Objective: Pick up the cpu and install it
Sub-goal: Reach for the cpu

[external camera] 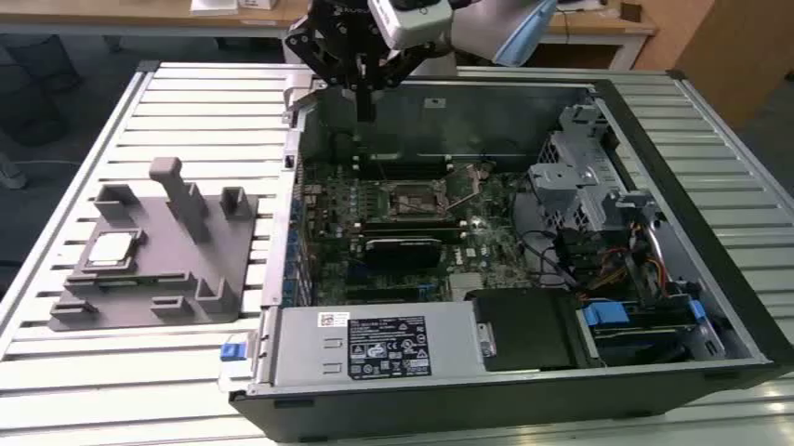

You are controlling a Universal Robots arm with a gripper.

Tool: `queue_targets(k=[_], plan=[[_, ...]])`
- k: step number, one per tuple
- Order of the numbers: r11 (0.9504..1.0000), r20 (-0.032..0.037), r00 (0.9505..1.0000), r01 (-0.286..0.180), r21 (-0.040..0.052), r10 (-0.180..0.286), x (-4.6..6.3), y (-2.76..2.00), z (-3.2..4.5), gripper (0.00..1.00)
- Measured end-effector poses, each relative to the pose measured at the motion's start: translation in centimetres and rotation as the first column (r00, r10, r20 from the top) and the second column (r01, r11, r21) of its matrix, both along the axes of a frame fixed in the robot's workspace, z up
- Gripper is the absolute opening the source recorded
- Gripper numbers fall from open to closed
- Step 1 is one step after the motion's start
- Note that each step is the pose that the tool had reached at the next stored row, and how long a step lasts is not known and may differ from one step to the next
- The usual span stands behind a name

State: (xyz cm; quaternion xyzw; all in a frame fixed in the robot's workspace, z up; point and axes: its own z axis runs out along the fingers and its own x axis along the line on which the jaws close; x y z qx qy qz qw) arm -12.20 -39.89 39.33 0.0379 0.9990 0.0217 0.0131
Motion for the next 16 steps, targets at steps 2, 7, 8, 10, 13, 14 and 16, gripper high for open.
queue_targets(k=[2,7,8,10,13,14,16], plan=[[1.0,0.0,1.0,0.0,0.0,0.0,0.0,0.0,0.0,0.11],[1.0,-0.0001,1.0,0.0,0.0,0.0,-0.12,0.0,0.0,0.11],[1.0,0.0,1.0,0.0,0.0,0.0,-0.15,0.0,0.0,0.11],[1.0,0.0001,1.0,0.0,0.0,0.0,-0.24,0.0,0.0,0.11],[1.0,-0.0001,1.0,0.0,-0.0001,0.0,-0.38,0.0,0.0,0.11],[1.0,0.0,1.0,0.0,0.0,0.0,-0.42,0.0,0.0,0.11],[1.0,0.0,1.0,0.0,0.0,0.0,-0.5,0.0,-0.01,0.11]])
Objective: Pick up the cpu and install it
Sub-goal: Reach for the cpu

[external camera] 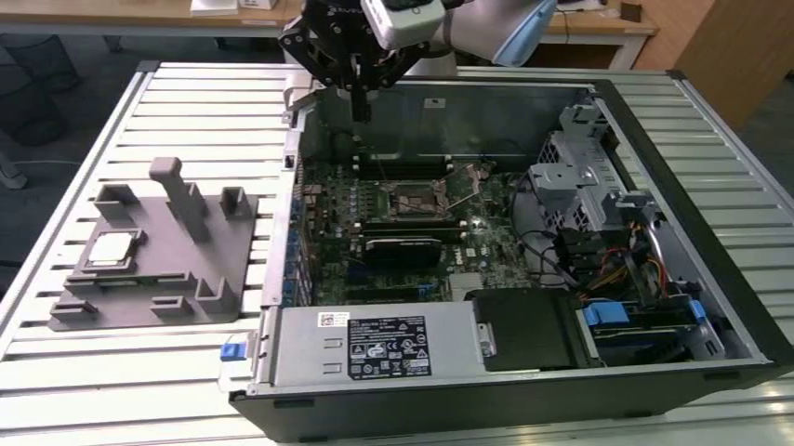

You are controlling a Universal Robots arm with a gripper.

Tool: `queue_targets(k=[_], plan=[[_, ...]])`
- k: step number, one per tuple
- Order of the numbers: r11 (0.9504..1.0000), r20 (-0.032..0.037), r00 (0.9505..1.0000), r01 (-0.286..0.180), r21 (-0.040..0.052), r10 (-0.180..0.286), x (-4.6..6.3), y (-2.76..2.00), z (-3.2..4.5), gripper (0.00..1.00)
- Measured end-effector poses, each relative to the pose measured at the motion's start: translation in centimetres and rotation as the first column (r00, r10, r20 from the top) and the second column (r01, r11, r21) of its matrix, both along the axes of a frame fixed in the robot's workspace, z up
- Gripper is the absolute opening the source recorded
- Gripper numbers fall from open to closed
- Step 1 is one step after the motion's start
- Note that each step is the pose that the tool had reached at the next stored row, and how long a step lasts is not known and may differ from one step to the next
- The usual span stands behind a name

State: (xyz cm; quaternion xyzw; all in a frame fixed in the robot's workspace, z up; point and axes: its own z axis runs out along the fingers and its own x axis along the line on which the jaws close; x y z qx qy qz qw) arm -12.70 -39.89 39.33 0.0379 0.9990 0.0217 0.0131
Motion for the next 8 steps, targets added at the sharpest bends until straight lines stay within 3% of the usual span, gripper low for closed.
queue_targets(k=[8], plan=[[1.0,0.0,1.0,0.0,0.0,0.0,-0.28,0.0,-0.01,0.11]])
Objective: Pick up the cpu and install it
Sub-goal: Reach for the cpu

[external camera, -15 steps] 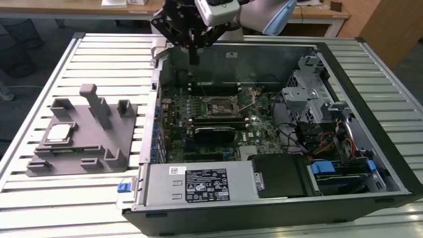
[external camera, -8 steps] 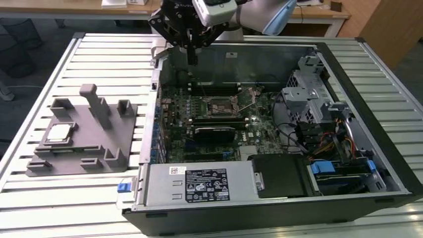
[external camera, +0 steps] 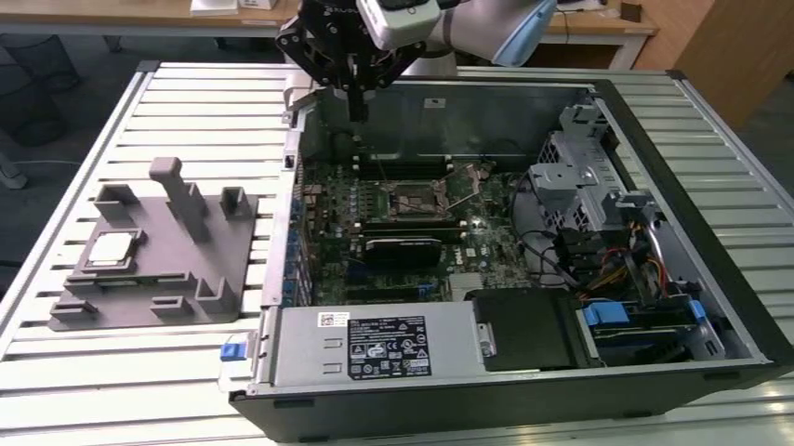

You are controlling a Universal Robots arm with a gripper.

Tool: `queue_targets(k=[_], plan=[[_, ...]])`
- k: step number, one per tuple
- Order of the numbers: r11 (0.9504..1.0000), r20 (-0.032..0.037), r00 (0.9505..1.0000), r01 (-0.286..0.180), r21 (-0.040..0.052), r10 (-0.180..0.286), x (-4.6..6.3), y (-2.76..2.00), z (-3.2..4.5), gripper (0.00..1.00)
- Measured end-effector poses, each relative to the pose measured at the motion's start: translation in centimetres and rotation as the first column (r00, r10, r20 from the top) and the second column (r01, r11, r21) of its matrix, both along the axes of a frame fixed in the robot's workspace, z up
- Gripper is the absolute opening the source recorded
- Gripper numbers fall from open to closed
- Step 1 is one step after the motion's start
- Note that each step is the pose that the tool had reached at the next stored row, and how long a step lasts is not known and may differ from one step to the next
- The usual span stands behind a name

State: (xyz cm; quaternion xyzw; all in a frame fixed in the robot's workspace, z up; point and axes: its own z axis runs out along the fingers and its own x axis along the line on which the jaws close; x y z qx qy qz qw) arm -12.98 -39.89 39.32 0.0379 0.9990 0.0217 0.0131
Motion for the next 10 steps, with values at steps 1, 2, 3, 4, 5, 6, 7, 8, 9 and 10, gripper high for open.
queue_targets(k=[1,2,3,4,5,6,7,8,9,10], plan=[[1.0,0.0,1.0,0.0,0.0,0.0,-0.03,0.0,0.0,0.11],[1.0,0.0001,1.0,0.0,0.0,0.0,-0.07,0.0,-0.01,0.11],[1.0,0.0,1.0,0.0,0.0,0.0,-0.11,0.0,-0.01,0.11],[1.0,0.0,1.0,0.0,0.0,0.0,-0.14,0.0,-0.01,0.11],[1.0,0.0,1.0,0.0,0.0,0.0,-0.18,0.0,-0.01,0.11],[1.0,0.0,1.0,0.0,0.0001,0.0,-0.21,0.0,-0.01,0.11],[1.0,0.0,1.0,0.0,0.0,0.0,-0.24,0.0,-0.01,0.11],[1.0,0.0,1.0,0.0,0.0,0.0,-0.27,0.0,-0.01,0.11],[1.0,0.0001,1.0,0.0,0.0001,0.0,-0.3,0.0,-0.02,0.11],[1.0,0.0,1.0,0.0,0.0001,0.0,-0.33,0.0,-0.02,0.11]])
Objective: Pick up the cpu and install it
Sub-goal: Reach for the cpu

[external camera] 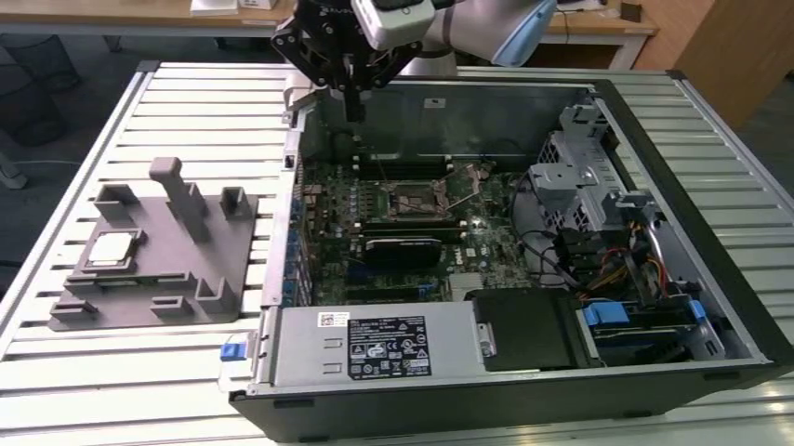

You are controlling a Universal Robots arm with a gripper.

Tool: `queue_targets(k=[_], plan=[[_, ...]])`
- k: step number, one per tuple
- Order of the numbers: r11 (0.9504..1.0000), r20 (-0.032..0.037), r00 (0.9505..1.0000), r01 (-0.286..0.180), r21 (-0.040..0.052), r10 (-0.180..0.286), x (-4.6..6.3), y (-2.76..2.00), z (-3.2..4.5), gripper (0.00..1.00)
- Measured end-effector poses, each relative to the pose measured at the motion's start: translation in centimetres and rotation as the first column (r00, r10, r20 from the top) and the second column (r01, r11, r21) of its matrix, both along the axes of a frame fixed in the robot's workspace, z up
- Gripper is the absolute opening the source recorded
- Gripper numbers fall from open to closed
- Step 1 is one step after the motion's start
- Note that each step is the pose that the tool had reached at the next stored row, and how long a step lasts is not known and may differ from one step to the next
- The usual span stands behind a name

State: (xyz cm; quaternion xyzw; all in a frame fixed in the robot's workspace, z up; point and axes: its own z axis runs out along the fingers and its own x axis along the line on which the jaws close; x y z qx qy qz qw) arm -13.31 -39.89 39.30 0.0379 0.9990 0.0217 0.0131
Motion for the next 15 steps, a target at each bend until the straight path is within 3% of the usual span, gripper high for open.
queue_targets(k=[15], plan=[[1.0,0.0,1.0,0.0,0.0,0.0,-0.42,0.0,-0.02,0.11]])
